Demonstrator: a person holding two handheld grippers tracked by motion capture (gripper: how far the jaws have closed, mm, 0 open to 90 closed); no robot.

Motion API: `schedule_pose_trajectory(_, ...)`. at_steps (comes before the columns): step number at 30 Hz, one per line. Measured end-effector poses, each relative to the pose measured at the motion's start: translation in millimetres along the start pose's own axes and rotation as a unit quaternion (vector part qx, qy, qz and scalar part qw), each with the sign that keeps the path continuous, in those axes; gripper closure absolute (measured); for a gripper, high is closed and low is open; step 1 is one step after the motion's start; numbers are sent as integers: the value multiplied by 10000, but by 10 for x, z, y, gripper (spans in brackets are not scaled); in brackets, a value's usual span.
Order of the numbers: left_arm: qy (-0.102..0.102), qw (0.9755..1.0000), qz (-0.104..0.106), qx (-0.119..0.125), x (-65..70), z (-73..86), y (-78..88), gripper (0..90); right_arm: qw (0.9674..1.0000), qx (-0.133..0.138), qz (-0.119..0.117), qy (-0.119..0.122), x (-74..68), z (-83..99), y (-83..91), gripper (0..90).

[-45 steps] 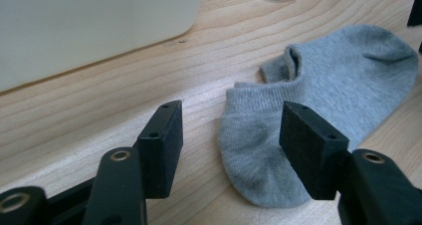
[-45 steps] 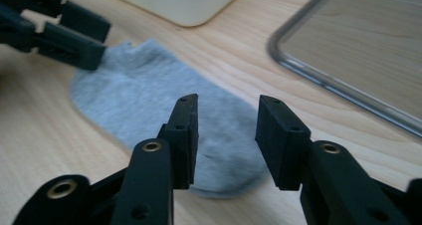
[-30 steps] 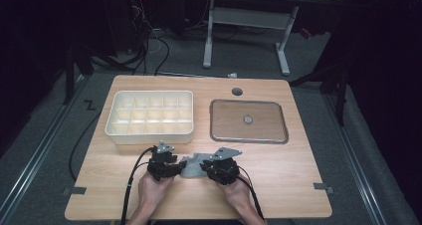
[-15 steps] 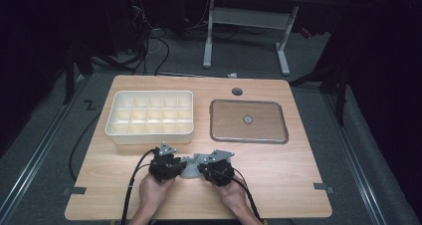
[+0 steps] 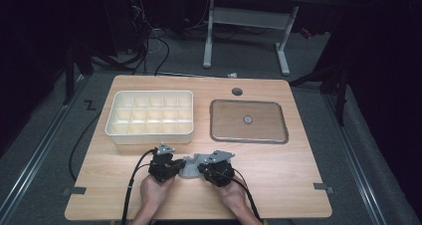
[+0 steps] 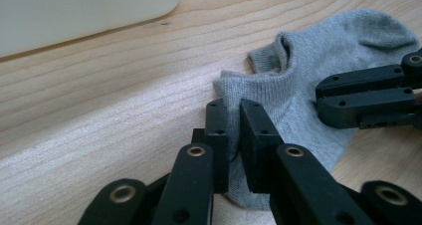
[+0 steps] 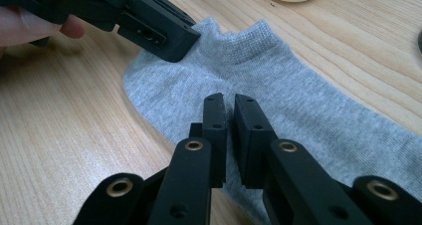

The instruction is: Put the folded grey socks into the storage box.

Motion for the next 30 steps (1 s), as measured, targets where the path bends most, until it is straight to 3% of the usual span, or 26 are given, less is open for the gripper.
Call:
schedule_pose_trajectory(10,81,9998,150,-41,-41,-18,51,857,9997,-47,-200,-110,10,-28,26,793)
schedule_pose_trajectory(13,131,9997,210,33,-52,-34,102,857,9997,78,-190,-136,5,-61,70,794)
schedule_pose_trajectory(20,174,9991,362,161,-42,-77,203,858,9998,8,-199,-86,34,-78,88,882)
schedule_pose_trajectory(30,223,9978,571,255,-26,-145,305,858,9999,-85,-133,-24,41,-70,66,900)
Point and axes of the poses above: each handheld gripper's, and its own axes: y roughly backward along the jaws, z roughly out of its underside, x roughly to its right, the point moved 2 cm from there along -y, roughly forward along the jaws, and after that the axes turned 4 degrees about x, right-handed, at the moved point
